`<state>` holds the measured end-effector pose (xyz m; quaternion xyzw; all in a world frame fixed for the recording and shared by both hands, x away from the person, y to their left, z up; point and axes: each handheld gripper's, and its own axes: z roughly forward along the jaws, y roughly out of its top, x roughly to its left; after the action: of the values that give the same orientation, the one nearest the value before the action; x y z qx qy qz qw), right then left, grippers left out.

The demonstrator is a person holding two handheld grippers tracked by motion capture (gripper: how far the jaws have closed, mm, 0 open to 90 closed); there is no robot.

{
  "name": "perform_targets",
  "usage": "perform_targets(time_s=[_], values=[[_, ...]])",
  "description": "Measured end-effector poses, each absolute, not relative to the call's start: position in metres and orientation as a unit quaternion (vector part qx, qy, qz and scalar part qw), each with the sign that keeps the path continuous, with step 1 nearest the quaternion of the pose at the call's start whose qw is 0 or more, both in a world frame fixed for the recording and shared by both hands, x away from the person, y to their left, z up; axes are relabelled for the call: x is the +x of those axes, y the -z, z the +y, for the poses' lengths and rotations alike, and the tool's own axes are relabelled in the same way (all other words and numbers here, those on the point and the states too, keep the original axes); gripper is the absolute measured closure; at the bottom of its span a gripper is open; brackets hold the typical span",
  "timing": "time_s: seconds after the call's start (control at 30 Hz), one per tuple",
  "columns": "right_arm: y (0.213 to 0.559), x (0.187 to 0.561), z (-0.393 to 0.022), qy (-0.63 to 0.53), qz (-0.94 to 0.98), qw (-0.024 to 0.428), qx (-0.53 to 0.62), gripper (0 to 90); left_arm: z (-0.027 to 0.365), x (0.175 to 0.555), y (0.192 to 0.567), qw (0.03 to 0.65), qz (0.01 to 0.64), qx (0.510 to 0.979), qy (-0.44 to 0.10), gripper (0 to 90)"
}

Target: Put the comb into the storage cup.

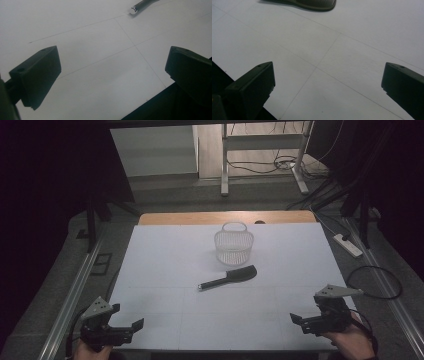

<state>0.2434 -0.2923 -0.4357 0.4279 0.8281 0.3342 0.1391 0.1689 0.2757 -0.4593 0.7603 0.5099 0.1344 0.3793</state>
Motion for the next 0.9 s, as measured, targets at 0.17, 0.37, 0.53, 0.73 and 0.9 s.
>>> perform_targets(time_s=[0.17,0.37,0.53,0.73,0.9], values=[[0.437,0.248,-0.285,-0.337,0.832,0.137,0.418,0.0,0.276,0.169,0.459,0.380,0.511,0.760,-0.134,1.0],[0.437,0.256,-0.275,-0.338,0.838,0.133,0.407,0.0,0.276,0.169,0.459,0.381,0.511,0.759,-0.133,1.0],[0.438,0.262,-0.268,-0.338,0.841,0.125,0.403,0.0,0.276,0.169,0.459,0.381,0.511,0.759,-0.133,1.0],[0.438,0.268,-0.259,-0.342,0.843,0.116,0.398,0.0,0.276,0.169,0.459,0.382,0.511,0.759,-0.133,1.0],[0.438,0.274,-0.251,-0.346,0.846,0.108,0.392,0.0,0.277,0.169,0.460,0.383,0.511,0.758,-0.132,1.0]])
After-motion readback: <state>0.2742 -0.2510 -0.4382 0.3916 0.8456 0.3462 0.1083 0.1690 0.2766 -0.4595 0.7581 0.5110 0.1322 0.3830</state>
